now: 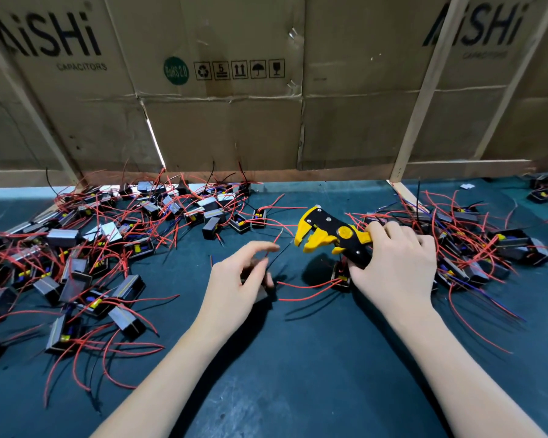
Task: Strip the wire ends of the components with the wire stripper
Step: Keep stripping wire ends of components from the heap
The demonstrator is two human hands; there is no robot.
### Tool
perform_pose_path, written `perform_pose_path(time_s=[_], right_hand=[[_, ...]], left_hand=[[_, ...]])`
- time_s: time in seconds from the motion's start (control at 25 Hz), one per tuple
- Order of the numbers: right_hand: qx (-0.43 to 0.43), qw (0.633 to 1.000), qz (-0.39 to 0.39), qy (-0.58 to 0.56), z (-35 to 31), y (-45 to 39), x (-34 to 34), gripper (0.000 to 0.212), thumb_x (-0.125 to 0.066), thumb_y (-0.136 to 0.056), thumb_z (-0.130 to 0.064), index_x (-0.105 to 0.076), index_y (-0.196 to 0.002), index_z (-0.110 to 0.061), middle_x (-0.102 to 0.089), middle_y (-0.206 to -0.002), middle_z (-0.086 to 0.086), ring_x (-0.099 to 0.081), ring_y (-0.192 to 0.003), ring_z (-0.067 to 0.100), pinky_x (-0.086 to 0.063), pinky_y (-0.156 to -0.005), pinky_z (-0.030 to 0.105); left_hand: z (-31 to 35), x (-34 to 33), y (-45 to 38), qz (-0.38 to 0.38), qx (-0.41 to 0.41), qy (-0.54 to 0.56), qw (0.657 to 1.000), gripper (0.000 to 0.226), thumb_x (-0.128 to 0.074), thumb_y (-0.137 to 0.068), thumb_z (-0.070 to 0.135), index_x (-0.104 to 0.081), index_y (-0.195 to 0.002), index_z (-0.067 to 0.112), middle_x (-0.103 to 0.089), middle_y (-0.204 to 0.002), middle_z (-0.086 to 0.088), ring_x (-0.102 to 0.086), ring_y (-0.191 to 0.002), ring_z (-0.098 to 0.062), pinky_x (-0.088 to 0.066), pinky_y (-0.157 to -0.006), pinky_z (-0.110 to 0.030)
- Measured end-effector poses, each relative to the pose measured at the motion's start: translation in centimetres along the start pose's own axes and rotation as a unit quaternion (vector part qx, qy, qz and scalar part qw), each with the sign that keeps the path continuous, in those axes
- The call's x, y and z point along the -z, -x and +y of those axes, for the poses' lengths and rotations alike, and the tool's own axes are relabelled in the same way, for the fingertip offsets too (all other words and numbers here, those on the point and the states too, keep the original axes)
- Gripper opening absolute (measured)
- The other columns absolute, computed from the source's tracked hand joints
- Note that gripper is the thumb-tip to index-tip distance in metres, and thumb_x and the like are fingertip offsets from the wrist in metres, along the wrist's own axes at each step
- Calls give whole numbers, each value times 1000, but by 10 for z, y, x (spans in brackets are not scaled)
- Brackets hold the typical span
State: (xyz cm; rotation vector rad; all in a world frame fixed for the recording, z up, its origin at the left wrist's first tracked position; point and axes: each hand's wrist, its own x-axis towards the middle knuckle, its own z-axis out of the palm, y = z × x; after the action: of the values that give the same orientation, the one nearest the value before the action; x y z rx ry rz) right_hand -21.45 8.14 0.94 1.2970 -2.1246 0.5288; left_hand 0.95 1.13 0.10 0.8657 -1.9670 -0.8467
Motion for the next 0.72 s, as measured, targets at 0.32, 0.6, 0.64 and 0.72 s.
perform_pose_path(time_s=[0.32, 0.6, 0.64, 0.72], right_hand=[[-10, 999, -23, 20, 3, 1, 0, 45, -78, -60, -33, -62, -94, -9, -61, -86, 13, -57, -84, 34, -34, -77, 42], [18, 999, -19, 24, -1, 1, -1, 41, -79, -57, -32, -60, -85, -11, -61, -80, 10, -58, -79, 33, -32, -75, 40], [20, 999, -17, 23, -1, 1, -1, 40, -79, -57, -33, -59, -83, -11, -61, -79, 10, -58, -78, 33, -32, -75, 40], [19, 999, -20, 24, -2, 2, 0, 38, -80, -57, -33, -59, -81, -11, -62, -77, 10, -59, -77, 33, -32, -74, 40]], left_hand=[[3, -2, 2, -13, 4, -13, 1000, 14, -64, -92, 13, -67, -83, 24, -69, -72, 6, -64, -69, -15, -48, -70, -39], [0, -5, 1, 1, 1, -10, 1000, 14, -65, -91, 12, -67, -82, 22, -69, -68, 8, -67, -70, -16, -49, -71, -42], [0, -5, 1, 1, 1, -11, 1000, 13, -65, -91, 12, -68, -82, 21, -69, -67, 8, -67, -69, -16, -49, -72, -41], [-1, -5, 1, -1, 3, -11, 1000, 13, -65, -91, 12, -68, -82, 21, -69, -66, 8, -67, -69, -16, -49, -72, -41]])
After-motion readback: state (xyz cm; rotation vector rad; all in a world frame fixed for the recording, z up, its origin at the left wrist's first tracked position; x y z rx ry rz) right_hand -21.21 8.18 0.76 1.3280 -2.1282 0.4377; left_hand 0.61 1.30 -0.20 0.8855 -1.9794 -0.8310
